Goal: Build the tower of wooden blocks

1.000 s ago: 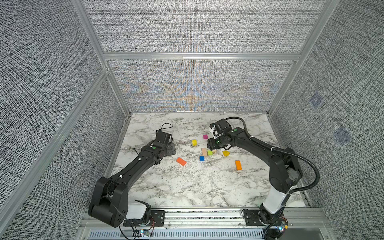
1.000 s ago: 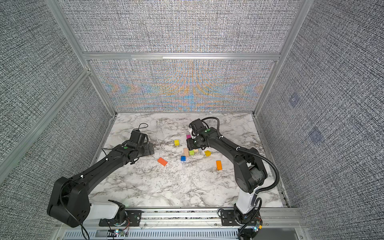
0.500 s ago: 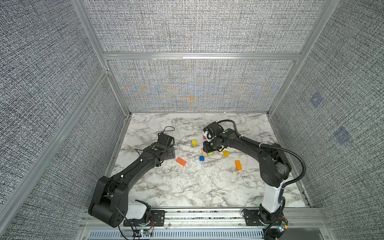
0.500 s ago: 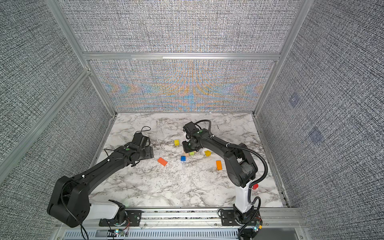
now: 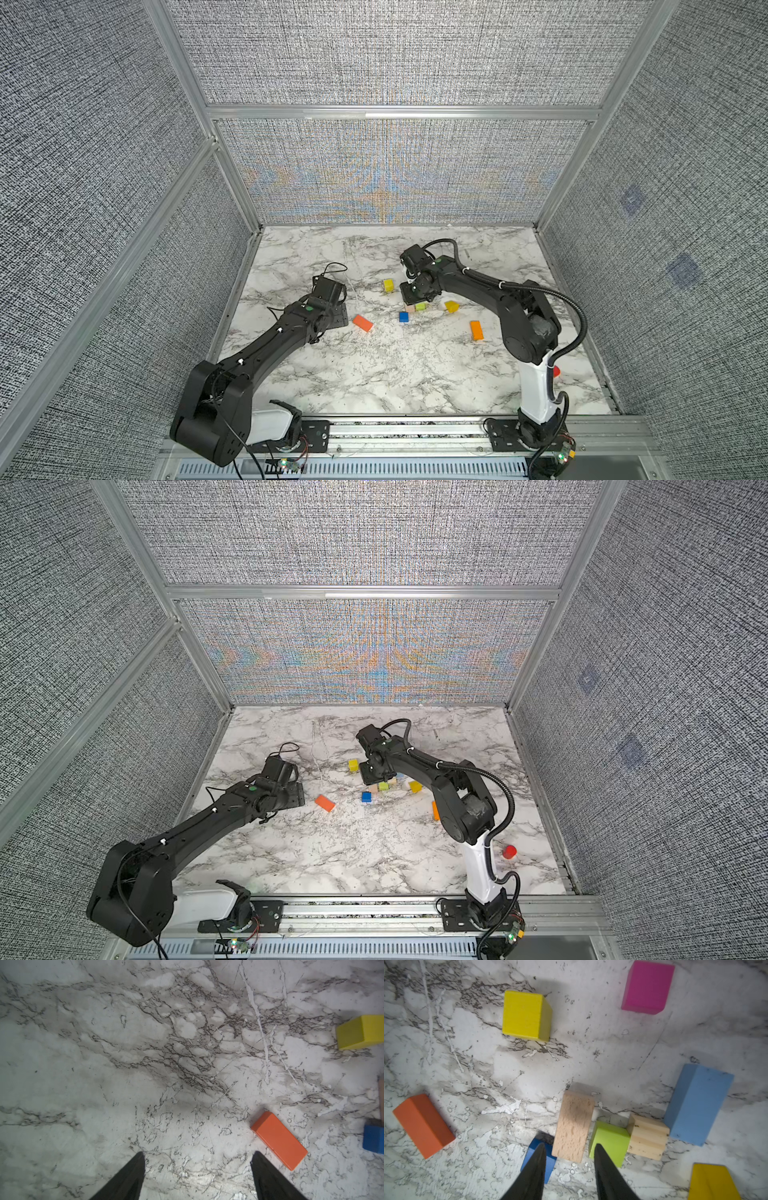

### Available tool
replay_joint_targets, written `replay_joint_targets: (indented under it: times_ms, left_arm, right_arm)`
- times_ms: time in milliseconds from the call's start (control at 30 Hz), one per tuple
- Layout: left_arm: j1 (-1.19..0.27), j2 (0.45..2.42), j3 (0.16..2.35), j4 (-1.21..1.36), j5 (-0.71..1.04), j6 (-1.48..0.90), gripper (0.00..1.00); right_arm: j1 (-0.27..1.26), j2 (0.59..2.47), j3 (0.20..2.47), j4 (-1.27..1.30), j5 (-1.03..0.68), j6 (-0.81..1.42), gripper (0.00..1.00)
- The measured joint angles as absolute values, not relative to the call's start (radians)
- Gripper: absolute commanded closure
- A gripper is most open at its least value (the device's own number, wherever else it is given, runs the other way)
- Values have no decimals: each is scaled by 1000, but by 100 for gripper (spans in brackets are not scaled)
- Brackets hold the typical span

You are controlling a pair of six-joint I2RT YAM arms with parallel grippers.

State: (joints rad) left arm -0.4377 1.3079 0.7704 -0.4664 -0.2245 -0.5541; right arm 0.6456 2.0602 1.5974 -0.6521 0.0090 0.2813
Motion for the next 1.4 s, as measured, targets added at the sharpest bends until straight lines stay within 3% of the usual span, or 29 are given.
replay_joint_targets:
  times_ms: [667, 1033, 1400]
  left_arm:
    - [-443, 1319, 763, -445, -199, -558, 16]
    - [-452, 1322, 776, -444, -198, -558, 15]
    - [-469, 1318, 801, -455, -184, -540, 2]
  right_arm:
    - [661, 2181, 1674, -682, 43, 284, 58]
    - [661, 2176, 1672, -689, 43, 283, 77]
    - [664, 2034, 1613, -702, 54, 282, 78]
